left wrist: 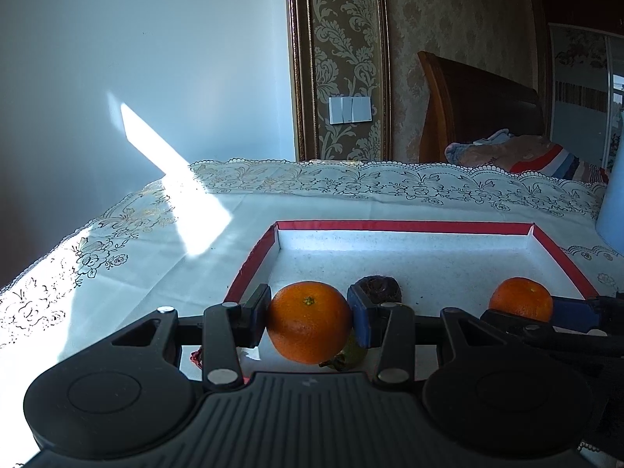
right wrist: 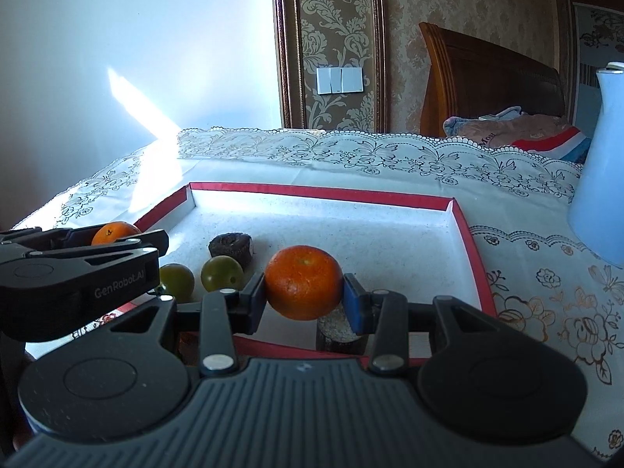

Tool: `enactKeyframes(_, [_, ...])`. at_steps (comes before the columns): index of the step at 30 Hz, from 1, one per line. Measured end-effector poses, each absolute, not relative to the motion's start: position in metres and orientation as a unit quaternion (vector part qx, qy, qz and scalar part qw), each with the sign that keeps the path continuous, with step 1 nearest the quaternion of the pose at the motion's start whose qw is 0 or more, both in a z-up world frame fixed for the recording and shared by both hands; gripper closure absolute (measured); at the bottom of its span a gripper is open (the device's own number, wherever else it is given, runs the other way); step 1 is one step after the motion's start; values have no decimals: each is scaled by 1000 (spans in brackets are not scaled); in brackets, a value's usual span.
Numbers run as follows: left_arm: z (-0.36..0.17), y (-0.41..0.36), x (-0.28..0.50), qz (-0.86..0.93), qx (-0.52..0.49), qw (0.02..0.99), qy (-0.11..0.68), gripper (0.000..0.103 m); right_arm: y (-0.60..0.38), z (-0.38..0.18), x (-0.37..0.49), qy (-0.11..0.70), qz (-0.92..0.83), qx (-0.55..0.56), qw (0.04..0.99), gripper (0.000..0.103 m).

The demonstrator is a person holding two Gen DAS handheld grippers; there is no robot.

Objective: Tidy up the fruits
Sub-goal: 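Carry both tangerines over the tray, lower them in and open both tools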

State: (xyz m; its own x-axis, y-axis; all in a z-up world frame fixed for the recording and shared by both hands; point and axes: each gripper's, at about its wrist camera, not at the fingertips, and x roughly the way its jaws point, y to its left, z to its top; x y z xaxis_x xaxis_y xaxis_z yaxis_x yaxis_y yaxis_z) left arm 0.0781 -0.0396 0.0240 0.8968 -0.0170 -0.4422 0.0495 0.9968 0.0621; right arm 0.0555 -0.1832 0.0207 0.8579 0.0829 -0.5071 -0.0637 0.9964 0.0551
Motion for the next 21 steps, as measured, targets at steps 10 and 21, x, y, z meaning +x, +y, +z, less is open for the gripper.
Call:
enactKeyframes(10, [14, -48, 96, -20, 40, 969, 241, 61, -181, 16, 60, 259, 29, 4, 965, 64])
enactKeyframes(21, [11, -50, 97, -29, 42, 971, 236, 61, -179, 15, 58, 252, 30, -2, 967, 63])
